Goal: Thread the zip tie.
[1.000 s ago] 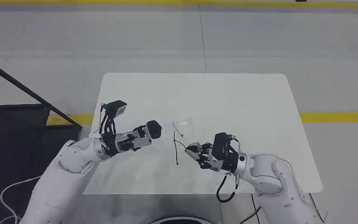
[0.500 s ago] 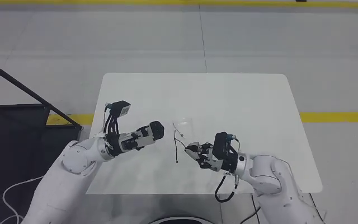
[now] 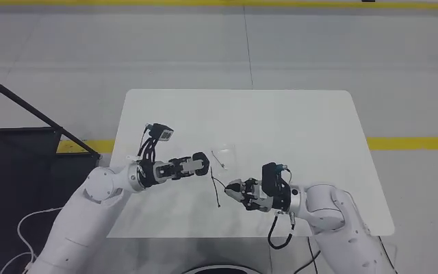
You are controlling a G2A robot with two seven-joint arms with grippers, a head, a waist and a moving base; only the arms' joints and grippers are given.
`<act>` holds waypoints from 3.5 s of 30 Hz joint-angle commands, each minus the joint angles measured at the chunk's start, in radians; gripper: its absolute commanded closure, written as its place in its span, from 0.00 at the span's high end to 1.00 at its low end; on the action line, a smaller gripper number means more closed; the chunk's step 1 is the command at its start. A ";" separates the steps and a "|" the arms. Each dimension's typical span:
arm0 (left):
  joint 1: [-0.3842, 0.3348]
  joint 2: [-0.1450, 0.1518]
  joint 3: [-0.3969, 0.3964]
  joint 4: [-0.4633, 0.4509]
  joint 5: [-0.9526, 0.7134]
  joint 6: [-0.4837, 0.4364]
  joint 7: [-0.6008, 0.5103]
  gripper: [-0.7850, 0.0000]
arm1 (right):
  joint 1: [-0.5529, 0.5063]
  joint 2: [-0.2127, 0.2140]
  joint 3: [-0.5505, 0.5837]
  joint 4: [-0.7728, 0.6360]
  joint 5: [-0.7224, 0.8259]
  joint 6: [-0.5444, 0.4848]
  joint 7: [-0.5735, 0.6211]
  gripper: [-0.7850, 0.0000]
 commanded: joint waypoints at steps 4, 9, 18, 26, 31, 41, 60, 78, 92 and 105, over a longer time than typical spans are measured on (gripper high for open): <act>-0.023 -0.006 0.018 0.026 -0.042 0.020 -0.054 0.47 | 0.030 0.010 -0.020 0.025 0.064 -0.010 0.053 0.00; -0.039 -0.012 0.028 0.047 -0.065 0.017 -0.083 0.41 | 0.051 0.019 -0.032 0.037 0.103 -0.003 0.083 0.00; -0.049 -0.019 0.039 0.052 -0.055 0.019 -0.100 0.35 | 0.060 0.032 -0.044 0.036 0.126 0.008 0.090 0.00; -0.056 -0.025 0.046 0.056 -0.050 0.025 -0.108 0.29 | 0.068 0.041 -0.056 0.037 0.126 0.015 0.088 0.00; -0.059 -0.028 0.047 0.057 -0.045 0.026 -0.115 0.07 | 0.073 0.047 -0.061 0.038 0.129 0.017 0.083 0.00; -0.059 -0.032 0.040 0.063 -0.034 0.020 -0.112 0.00 | 0.078 0.057 -0.072 0.039 0.127 0.021 0.066 0.00; -0.049 -0.036 0.000 0.090 0.008 0.010 -0.050 0.00 | 0.086 0.100 -0.097 0.014 0.272 -0.040 0.014 0.00; -0.049 -0.044 0.000 0.122 0.016 0.008 -0.041 0.00 | 0.093 0.174 -0.133 -0.048 0.350 -0.040 -0.089 0.00; -0.050 -0.050 0.004 0.144 0.017 0.011 -0.048 0.00 | 0.111 0.229 -0.191 -0.078 0.269 -0.040 -0.261 0.00; -0.055 -0.056 0.007 0.160 0.020 0.015 -0.052 0.00 | 0.150 0.299 -0.290 -0.089 0.102 -0.040 -0.535 0.00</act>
